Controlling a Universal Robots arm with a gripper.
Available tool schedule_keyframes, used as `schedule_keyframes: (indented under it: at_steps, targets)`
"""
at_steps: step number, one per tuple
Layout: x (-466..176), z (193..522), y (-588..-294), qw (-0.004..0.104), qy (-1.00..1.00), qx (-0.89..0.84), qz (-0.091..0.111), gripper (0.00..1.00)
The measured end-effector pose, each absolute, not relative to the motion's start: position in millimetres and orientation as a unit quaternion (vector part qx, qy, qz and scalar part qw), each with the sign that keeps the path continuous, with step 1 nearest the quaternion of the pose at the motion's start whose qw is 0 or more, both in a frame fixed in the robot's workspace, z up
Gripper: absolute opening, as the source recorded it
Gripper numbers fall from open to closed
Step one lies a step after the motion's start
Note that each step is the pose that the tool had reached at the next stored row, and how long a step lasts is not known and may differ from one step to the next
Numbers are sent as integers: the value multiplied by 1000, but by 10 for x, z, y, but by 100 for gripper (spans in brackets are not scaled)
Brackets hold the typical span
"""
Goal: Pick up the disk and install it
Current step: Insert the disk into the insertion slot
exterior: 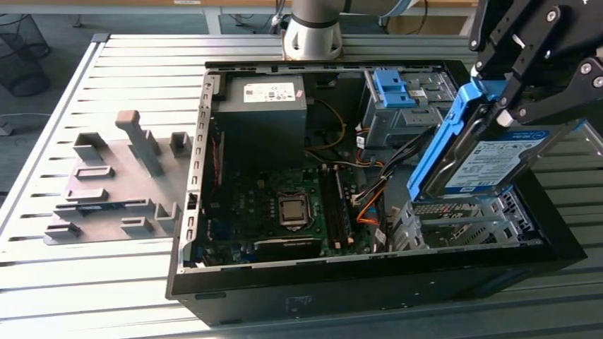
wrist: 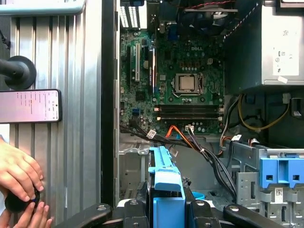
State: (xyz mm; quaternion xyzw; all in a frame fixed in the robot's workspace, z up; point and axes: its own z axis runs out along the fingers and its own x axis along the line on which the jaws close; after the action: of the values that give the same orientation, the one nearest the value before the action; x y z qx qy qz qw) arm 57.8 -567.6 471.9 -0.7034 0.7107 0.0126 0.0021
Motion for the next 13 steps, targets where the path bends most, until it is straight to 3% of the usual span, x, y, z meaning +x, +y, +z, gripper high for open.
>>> schedule_keyframes:
  at_steps: [13]
  targets:
    - [717, 4572, -5694, 2, 713, -701, 13, 37]
